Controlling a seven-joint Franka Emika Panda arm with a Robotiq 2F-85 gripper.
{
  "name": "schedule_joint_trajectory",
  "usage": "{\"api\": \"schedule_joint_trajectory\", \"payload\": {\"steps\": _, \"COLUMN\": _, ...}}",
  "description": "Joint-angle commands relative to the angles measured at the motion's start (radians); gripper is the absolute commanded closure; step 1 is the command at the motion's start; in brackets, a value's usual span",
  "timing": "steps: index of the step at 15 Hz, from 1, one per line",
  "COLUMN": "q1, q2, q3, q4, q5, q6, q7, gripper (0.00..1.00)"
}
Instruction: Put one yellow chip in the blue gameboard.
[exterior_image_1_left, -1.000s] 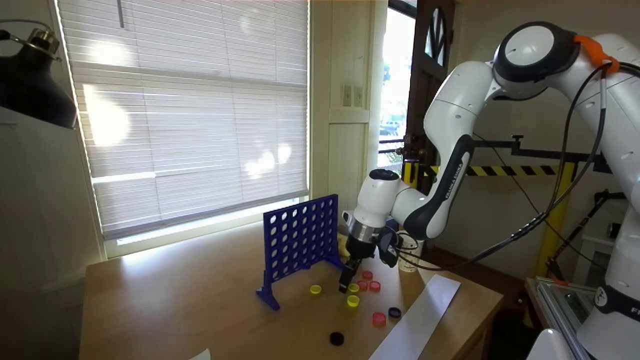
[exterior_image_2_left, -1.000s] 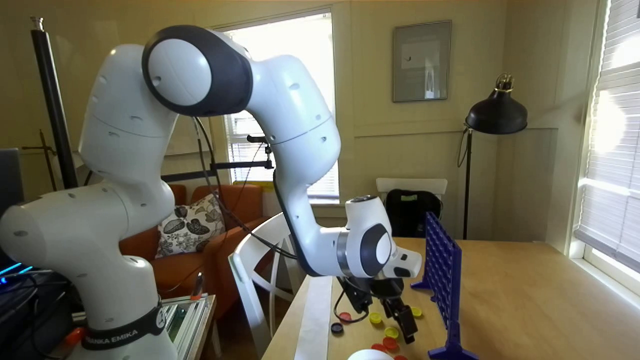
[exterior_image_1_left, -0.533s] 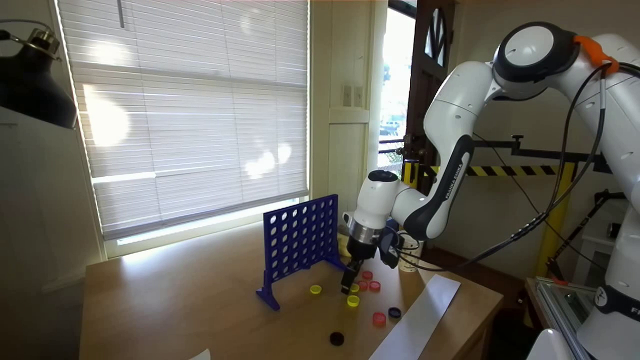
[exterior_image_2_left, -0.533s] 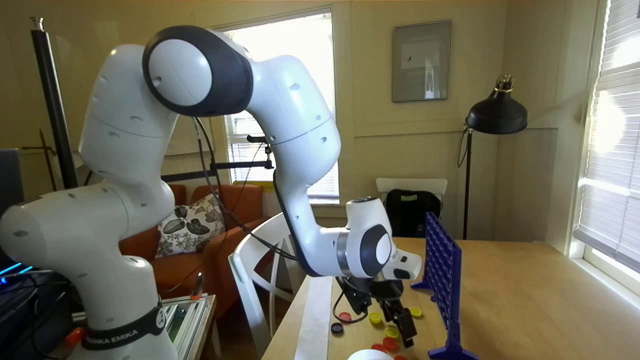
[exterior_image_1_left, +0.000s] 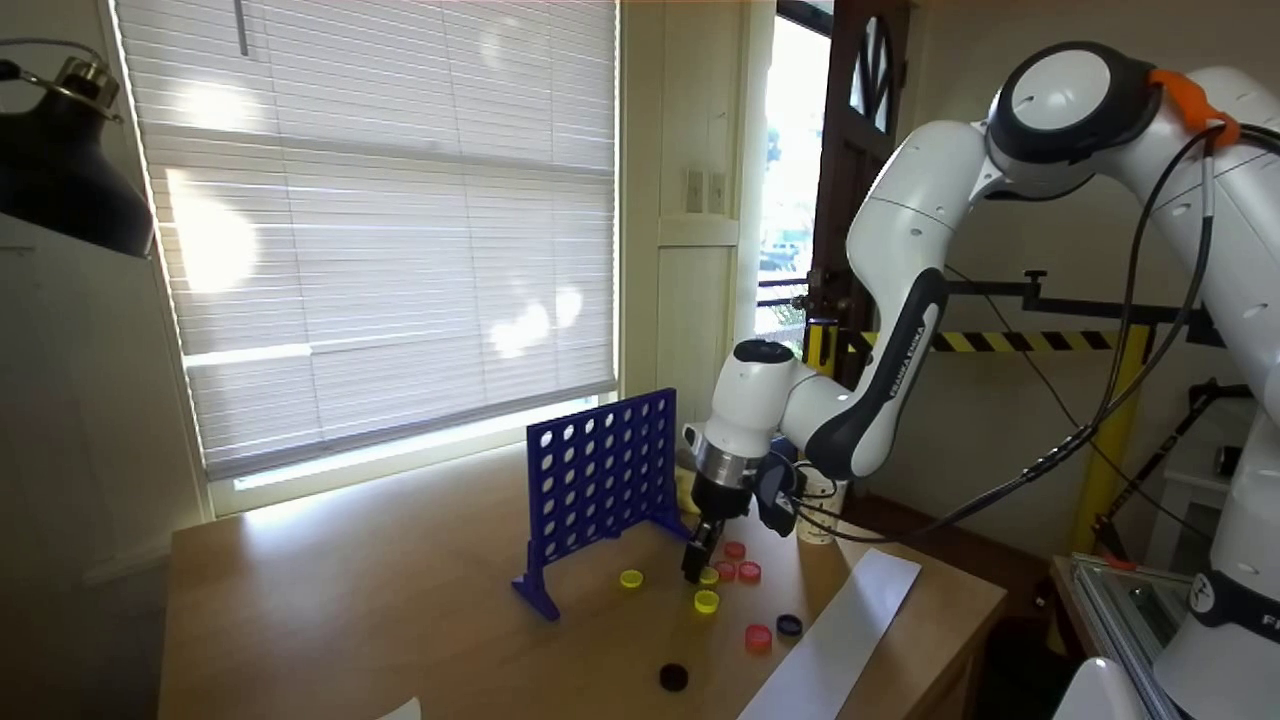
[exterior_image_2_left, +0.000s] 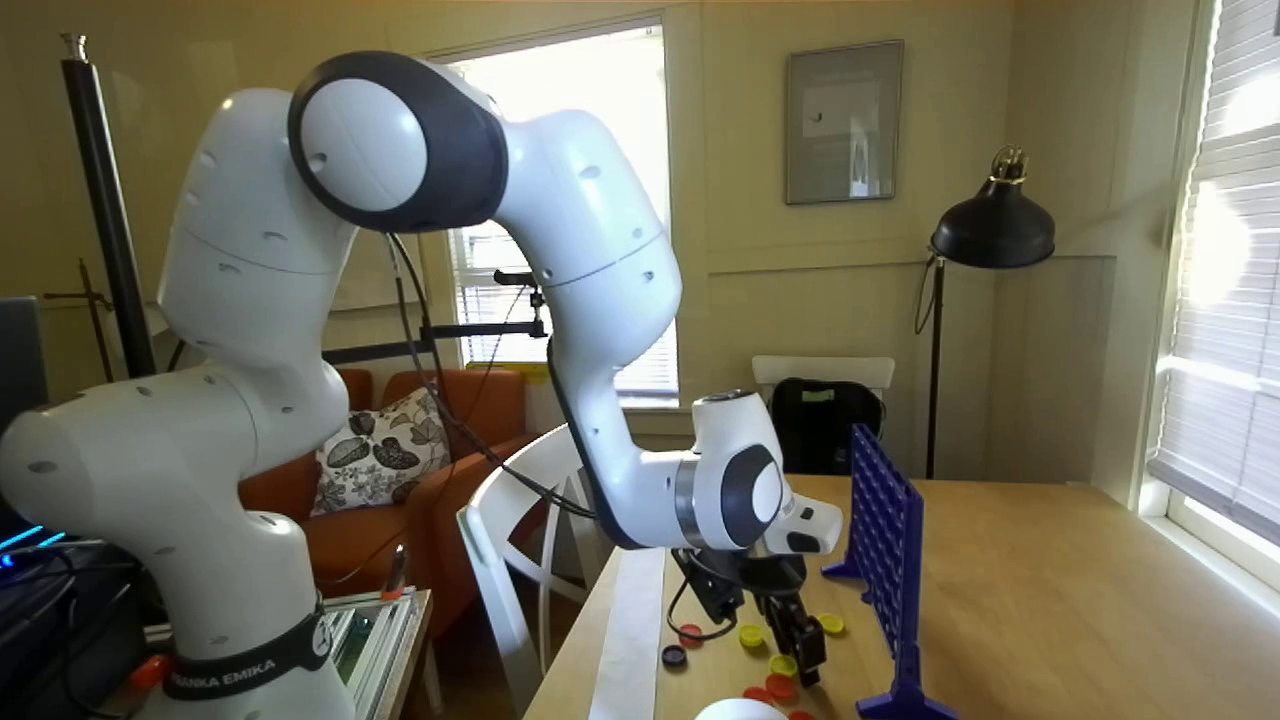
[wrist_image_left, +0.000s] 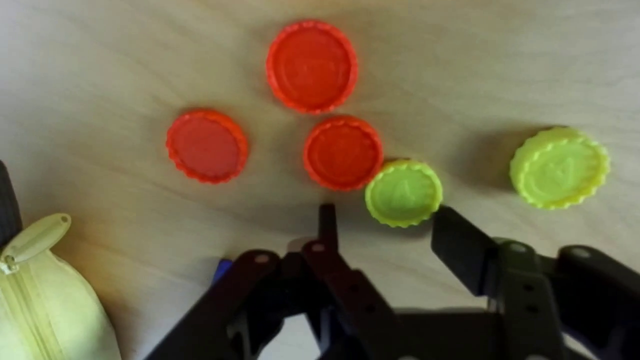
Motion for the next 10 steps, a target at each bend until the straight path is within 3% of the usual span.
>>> {"api": "schedule_joint_trajectory", "payload": {"steps": 1, "q1": 0.007, "q2": 0.021, "q3": -0.008, "q4": 0.025, "q5": -0.003, "q6": -0.019, "q7": -0.012, "gripper": 0.77}}
{"api": "schedule_joint_trajectory", "payload": {"steps": 2, "q1": 0.008, "q2": 0.020, "q3": -0.009, "q4": 0.027, "q5": -0.004, "q6": -0.020, "q7": -0.011, "gripper": 0.84}}
{"api": "schedule_joint_trajectory", "payload": {"steps": 3, "q1": 0.009, "q2": 0.019, "q3": -0.010, "q4": 0.030, "q5": -0.006, "q6": -0.022, "q7": -0.010, "gripper": 0.77}}
{"api": "schedule_joint_trajectory", "payload": {"steps": 4, "q1": 0.010, "q2": 0.018, "q3": -0.012, "q4": 0.031, "q5": -0.007, "q6": -0.022, "q7": -0.007, "gripper": 0.48}}
{"api": "schedule_joint_trajectory", "payload": {"steps": 6, "q1": 0.011, "q2": 0.016, "q3": -0.012, "q4": 0.030, "q5": -0.008, "q6": -0.023, "q7": -0.009, "gripper": 0.49}}
{"api": "schedule_joint_trajectory", "payload": {"steps": 10, "q1": 0.018, "q2": 0.012, "q3": -0.028, "q4": 0.035, "q5": -0.017, "q6": -0.042, "q7": -0.010, "gripper": 0.23}}
